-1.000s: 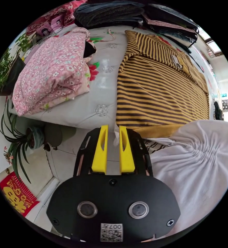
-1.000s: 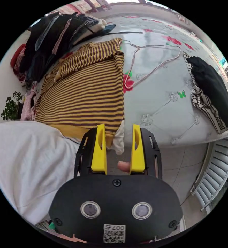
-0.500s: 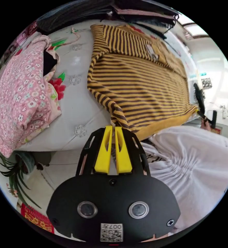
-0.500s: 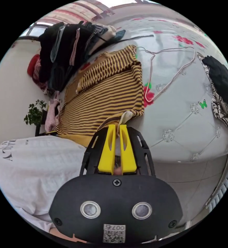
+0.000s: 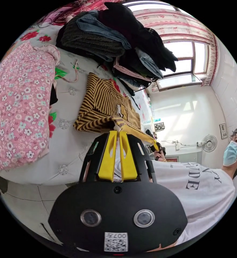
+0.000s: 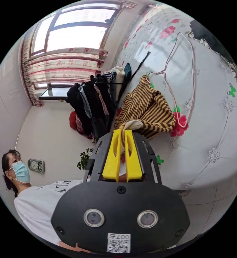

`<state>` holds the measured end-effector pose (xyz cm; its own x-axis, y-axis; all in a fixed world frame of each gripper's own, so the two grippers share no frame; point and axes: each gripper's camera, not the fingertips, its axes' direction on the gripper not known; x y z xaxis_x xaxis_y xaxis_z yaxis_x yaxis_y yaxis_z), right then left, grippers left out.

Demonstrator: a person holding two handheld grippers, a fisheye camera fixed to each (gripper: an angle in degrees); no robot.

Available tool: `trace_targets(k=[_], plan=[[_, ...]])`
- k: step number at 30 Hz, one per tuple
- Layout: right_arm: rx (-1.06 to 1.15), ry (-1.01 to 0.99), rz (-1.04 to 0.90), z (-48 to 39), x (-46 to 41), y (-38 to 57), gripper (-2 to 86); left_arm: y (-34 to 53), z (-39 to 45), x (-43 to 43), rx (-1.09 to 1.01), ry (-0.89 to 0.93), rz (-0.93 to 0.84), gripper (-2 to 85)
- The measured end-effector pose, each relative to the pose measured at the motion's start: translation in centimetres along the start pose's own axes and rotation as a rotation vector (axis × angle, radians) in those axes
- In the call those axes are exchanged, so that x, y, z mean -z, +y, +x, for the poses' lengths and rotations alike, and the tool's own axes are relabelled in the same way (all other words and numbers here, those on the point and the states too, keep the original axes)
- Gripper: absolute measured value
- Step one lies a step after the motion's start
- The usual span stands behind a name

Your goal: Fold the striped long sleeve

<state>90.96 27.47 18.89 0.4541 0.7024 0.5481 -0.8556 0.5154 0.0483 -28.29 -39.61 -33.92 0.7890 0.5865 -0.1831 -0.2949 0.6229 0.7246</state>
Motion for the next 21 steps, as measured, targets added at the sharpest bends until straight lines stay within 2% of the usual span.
trace_targets(k=[3,8,12,14,16,21], plan=[[-0.051,-0.093,0.032,0.9,1.7,-0.3,0.0,-2.0,-1.1,1.1,-0.024,0.131,-0.013,-0.8],[0.012,-0.115,0.033,-2.1,0.8,-8.3,0.3,-12.1,-1.2,1.9,-0.064,0.149,0.072,-0.5],[0.055,-0.027,0.113,-4.4,-2.2,-15.2,1.3,-19.7,-3.8,-0.4,0.174,0.104,0.356,1.7],[0.018,0.109,0.171,-4.2,-4.1,-18.1,2.2,-21.1,-5.2,-1.8,0.253,0.082,0.4,3.2],[0.014,0.172,0.16,-3.6,-5.6,-18.9,2.8,-21.7,-6.1,-3.2,0.275,0.045,0.363,3.8],[0.01,0.316,0.04,-0.9,-8.7,-15.7,4.8,-19.0,-6.2,-6.9,0.199,-0.285,0.153,5.5]])
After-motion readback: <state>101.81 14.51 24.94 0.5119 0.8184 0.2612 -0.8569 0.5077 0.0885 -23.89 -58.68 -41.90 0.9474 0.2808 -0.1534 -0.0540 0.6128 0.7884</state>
